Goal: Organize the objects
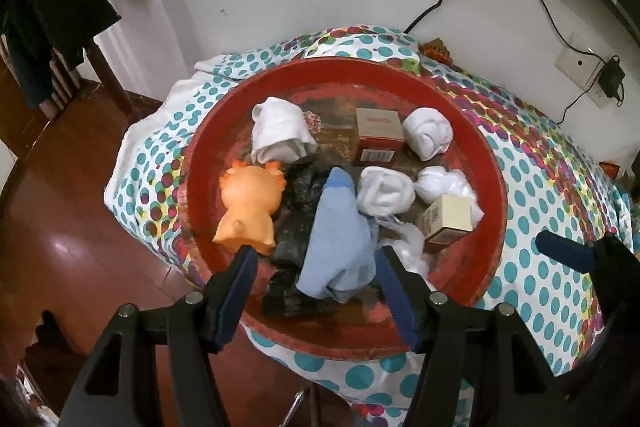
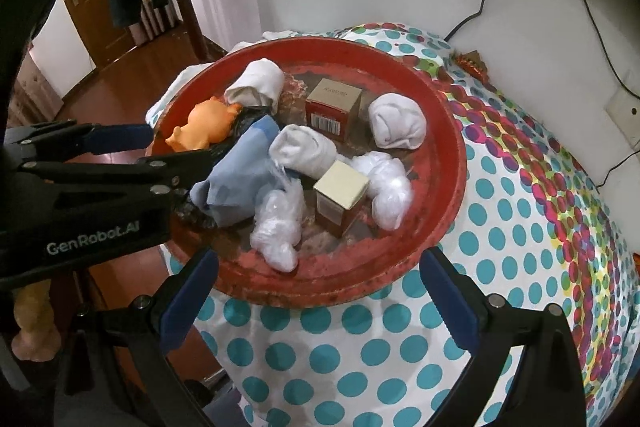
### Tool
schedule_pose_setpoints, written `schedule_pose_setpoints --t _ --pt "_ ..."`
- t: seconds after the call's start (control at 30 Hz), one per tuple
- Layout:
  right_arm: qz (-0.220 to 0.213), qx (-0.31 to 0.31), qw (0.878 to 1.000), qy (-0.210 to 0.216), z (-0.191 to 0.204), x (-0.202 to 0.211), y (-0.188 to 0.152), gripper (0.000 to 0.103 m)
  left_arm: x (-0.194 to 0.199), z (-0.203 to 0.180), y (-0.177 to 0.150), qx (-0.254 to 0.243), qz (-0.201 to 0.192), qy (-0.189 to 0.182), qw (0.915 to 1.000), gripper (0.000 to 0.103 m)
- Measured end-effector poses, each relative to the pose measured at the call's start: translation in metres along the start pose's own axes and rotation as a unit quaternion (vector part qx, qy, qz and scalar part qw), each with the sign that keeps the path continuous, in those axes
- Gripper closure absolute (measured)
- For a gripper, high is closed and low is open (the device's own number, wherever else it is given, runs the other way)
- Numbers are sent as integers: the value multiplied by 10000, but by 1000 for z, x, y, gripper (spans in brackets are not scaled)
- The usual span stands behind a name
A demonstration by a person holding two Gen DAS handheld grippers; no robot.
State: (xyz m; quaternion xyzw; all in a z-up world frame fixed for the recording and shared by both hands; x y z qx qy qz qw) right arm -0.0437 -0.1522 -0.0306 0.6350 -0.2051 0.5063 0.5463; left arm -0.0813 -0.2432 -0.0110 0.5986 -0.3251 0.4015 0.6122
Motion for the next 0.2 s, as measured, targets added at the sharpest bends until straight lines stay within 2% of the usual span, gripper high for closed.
schedule_pose_setpoints --t 0.2 --pt "28 26 10000 17 5 -1 -2 3 5 -9 1 -107 -44 -32 9999 40"
Point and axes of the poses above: each gripper's, at about its wrist camera, not at the fingertips, and x roughly against the way its jaws point, z to its left, y to its top, the point moved 2 cm from there along -x, roughly the way its jaws point, and after that the axes turned 12 degrees about -x, right-handed, at the moved point
